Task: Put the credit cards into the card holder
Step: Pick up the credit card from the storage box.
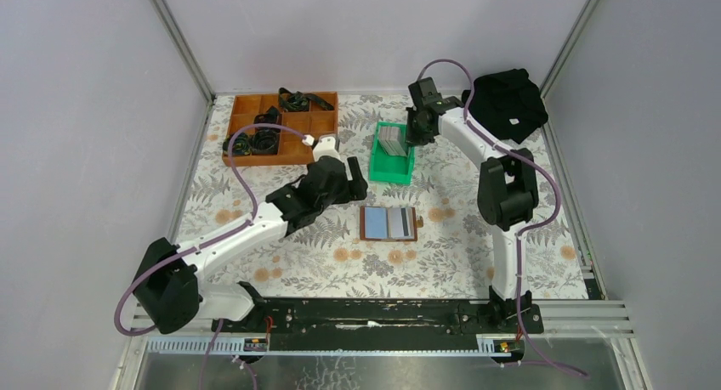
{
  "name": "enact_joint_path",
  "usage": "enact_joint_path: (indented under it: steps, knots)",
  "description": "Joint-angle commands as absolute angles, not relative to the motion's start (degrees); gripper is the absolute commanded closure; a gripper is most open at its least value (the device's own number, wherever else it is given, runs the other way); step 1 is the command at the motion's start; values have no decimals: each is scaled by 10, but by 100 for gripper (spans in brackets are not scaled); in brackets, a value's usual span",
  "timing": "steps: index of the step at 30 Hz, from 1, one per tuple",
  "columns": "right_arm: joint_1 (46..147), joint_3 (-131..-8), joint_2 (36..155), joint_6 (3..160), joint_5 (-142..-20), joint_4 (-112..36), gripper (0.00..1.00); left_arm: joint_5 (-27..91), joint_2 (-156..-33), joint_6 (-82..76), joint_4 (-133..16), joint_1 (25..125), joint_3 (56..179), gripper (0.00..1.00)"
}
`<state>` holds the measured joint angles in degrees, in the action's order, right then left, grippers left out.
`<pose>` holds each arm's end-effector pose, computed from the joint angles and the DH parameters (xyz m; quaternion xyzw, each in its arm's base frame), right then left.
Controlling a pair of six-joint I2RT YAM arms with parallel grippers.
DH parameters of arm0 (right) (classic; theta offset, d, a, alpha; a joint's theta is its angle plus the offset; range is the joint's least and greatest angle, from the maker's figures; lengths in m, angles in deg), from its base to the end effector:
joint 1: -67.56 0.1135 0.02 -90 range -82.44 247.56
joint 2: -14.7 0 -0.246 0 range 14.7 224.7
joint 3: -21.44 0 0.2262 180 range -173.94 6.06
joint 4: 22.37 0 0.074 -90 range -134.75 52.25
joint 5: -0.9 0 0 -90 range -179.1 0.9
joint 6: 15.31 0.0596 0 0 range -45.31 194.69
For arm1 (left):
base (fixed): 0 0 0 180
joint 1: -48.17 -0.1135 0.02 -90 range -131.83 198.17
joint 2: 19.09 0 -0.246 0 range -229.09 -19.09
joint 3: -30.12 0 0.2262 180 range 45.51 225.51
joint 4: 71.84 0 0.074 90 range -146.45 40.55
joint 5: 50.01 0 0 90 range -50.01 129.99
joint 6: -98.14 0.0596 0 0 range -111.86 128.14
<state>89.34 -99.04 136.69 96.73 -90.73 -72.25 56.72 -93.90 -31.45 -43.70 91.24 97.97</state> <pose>0.4276 0.1690 0.2118 0.0068 0.9437 0.1109 0.3117 0.2216 -0.1837 0.2481 -0.0404 0.8796 -0.2042 0.4277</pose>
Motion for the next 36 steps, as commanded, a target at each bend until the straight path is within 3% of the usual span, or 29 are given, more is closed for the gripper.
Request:
enact_joint_path:
  steps: [1, 9, 16, 20, 27, 36]
  knots:
    - [915, -1033, 1332, 933, -958, -761, 100, 573, -913, -320, -486, 908, 957, 17]
    - [936, -1038, 1278, 927, -981, -779, 100, 558, -875, -302, -504, 887, 937, 15]
    - [957, -967, 1175, 936, -969, -788, 100, 496, -824, -263, -516, 862, 921, 10]
    - [972, -896, 1095, 939, -902, -794, 100, 416, -788, -245, -535, 839, 910, 5]
    - [983, -732, 933, 950, -743, -777, 100, 220, -773, -249, -595, 805, 894, 5]
    - [986, -642, 859, 954, -585, -761, 100, -3, -820, -279, -661, 804, 892, 10]
